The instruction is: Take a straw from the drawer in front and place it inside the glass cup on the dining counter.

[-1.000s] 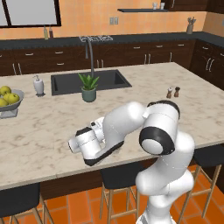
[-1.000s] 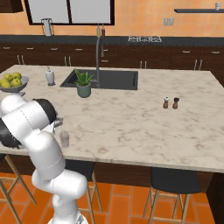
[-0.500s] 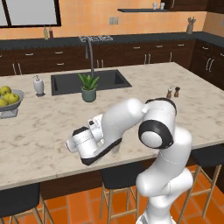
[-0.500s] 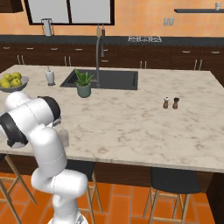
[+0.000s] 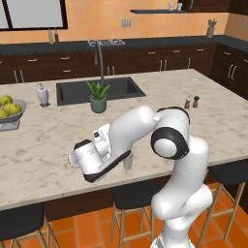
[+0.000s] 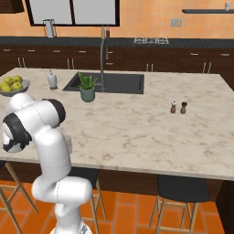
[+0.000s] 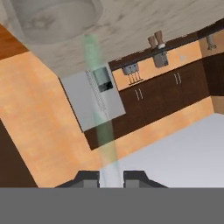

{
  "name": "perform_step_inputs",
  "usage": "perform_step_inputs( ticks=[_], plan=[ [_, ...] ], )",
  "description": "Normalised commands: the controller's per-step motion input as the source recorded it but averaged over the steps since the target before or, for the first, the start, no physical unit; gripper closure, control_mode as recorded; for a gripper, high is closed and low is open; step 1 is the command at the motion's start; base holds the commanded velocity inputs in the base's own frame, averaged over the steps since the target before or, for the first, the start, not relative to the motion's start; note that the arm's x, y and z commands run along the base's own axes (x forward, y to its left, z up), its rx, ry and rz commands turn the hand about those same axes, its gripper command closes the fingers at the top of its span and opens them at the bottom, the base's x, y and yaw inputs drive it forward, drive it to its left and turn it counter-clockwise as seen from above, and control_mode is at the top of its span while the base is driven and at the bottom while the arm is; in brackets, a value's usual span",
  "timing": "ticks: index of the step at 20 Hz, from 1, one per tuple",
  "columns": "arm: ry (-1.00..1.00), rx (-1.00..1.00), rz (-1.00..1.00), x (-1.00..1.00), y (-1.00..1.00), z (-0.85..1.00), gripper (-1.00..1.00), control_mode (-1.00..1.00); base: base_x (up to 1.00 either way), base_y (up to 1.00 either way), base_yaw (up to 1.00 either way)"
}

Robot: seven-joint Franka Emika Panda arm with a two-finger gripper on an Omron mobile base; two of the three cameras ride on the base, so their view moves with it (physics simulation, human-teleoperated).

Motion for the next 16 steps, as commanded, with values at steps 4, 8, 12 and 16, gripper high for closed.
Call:
perform_step_inputs(
  ticks=[4,8,12,16],
  plan=[
    [-0.04,0.00,0.00,0.13,-0.04,-0.03,1.00,-1.00,0.00,0.00,0.00],
    [0.00,0.00,0.00,0.01,-0.19,-0.09,1.00,-1.00,0.00,0.00,0.00],
    [0.00,0.00,0.00,-0.30,-0.11,-0.01,1.00,-1.00,0.00,0.00,0.00],
    [0.02,0.00,0.00,-0.13,0.00,0.00,1.00,-1.00,0.00,0.00,0.00]
  ],
)
